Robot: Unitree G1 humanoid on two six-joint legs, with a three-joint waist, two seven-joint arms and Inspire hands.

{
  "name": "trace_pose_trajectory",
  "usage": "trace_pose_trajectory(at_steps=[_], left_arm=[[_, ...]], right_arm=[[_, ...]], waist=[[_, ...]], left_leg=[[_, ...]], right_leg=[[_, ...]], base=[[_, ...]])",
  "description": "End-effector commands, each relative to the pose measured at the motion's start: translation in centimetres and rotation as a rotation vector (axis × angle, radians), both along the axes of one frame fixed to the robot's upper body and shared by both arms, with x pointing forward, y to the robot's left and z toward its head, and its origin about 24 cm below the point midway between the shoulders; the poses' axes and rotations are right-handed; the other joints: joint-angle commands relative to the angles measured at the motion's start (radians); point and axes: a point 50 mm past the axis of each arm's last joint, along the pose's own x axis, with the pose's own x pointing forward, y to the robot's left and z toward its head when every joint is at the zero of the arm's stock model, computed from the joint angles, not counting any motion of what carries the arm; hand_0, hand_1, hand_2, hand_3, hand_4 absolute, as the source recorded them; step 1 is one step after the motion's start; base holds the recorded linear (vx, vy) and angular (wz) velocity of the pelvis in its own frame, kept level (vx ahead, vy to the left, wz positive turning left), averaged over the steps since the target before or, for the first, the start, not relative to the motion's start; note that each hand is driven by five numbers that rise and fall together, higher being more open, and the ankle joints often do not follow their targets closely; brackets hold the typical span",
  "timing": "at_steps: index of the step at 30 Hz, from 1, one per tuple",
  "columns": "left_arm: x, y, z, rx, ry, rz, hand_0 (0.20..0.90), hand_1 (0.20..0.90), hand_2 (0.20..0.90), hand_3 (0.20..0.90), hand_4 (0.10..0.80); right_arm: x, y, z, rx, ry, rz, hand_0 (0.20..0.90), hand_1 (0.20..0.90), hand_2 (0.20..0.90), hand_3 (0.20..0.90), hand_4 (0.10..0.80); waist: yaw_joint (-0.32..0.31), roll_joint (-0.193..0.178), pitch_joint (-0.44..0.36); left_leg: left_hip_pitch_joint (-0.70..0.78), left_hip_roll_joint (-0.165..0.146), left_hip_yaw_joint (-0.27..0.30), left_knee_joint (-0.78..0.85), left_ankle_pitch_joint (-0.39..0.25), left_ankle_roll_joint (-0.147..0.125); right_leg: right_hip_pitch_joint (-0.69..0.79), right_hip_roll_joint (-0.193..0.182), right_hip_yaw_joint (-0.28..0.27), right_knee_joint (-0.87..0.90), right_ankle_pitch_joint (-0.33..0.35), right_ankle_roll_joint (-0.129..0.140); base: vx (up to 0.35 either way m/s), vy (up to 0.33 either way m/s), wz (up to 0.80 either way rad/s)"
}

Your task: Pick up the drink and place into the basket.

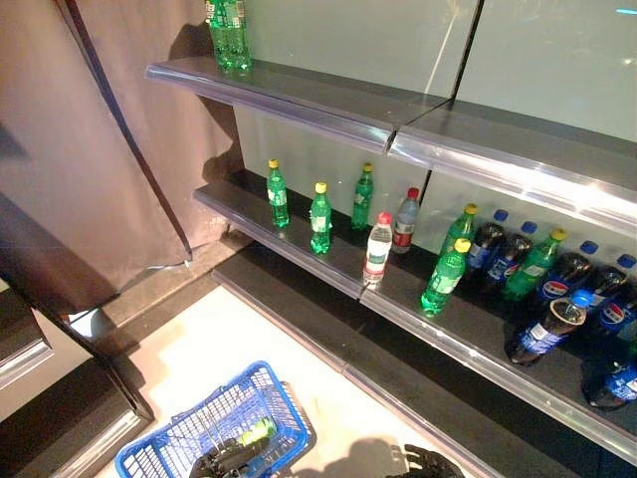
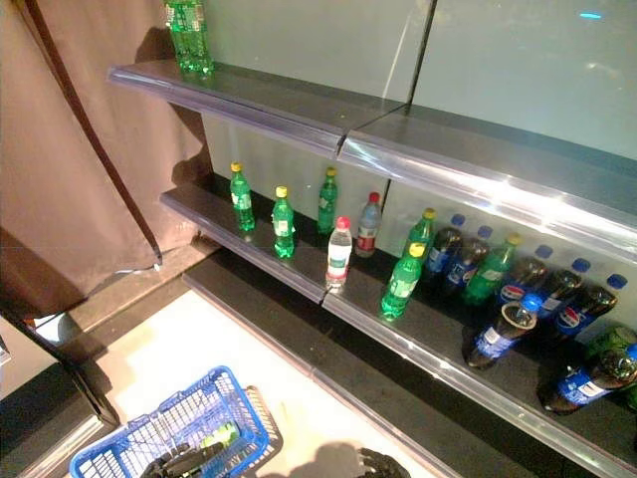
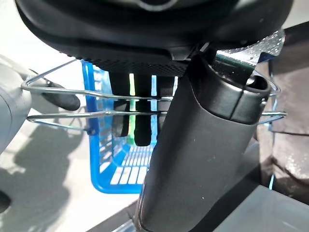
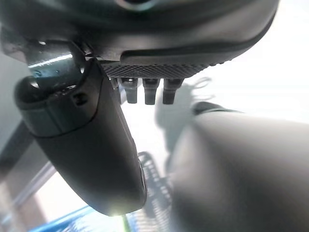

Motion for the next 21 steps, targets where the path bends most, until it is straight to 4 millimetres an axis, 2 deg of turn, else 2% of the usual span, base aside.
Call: trace_pose_trajectory(at_steps=[1,7,10,13,16,21], left_arm=[[2.2,-1.1,0.8,0.000,-0.101,-0.107,0.300,0.300,0.300,0.200,0.100],[1.8,-0.9,0.9,0.007,-0.110,-0.089,0.300,0.300,0.300,0.200,0.100],[1.6,-0.8,0.9,0.013,-0.110,-0.093,0.300,0.300,0.300,0.200,0.100],[1.5,-0.3,1.1,0.026,-0.121,-0.099,0.300,0.300,0.300,0.200,0.100],[2.7,-0.1,1.5,0.037,-0.150,-0.101,0.300,0.300,0.300,0.200,0.100],[5.1,-0.1,2.5,0.047,-0.227,-0.122,0.300,0.300,0.300,0.200,0.100]], right_arm=[[8.0,3.4,5.8,0.098,-0.392,0.042,0.900,0.900,0.900,0.900,0.800],[10.5,2.9,11.2,0.129,-0.683,0.025,0.900,0.900,0.900,0.900,0.800],[10.7,2.4,12.4,0.120,-0.752,0.017,0.900,0.900,0.900,0.900,0.800],[10.6,1.7,13.3,0.127,-0.809,-0.003,0.900,0.900,0.900,0.900,0.800],[11.0,1.6,14.6,0.151,-0.877,0.004,0.900,0.900,0.900,0.900,0.800],[12.6,1.4,17.6,0.133,-1.037,0.025,0.900,0.900,0.900,0.900,0.800]], waist=[[0.000,-0.037,0.058],[-0.026,-0.034,0.060],[-0.038,-0.031,0.061],[-0.052,-0.027,0.087],[-0.055,-0.030,0.126],[-0.058,-0.029,0.205]], left_leg=[[0.021,-0.010,0.050,0.038,-0.035,0.039],[0.019,-0.003,0.072,0.037,-0.036,0.041],[0.017,-0.002,0.085,0.042,-0.039,0.044],[-0.032,-0.005,0.085,0.101,-0.046,0.052],[-0.100,-0.019,0.077,0.165,-0.054,0.056],[-0.204,-0.030,0.074,0.238,-0.052,0.053]], right_leg=[[0.027,-0.001,-0.037,0.024,-0.012,-0.037],[0.011,0.006,-0.022,0.037,-0.018,-0.037],[0.000,0.013,-0.020,0.059,-0.033,-0.042],[-0.053,0.027,-0.014,0.143,-0.067,-0.061],[-0.111,0.028,-0.006,0.176,-0.067,-0.070],[-0.194,0.031,0.006,0.213,-0.061,-0.082]], base=[[0.001,-0.039,0.00],[0.000,0.000,0.00],[0.053,-0.005,0.00],[0.015,-0.005,-0.02],[-0.092,-0.026,-0.07],[-0.165,-0.011,-0.03]])
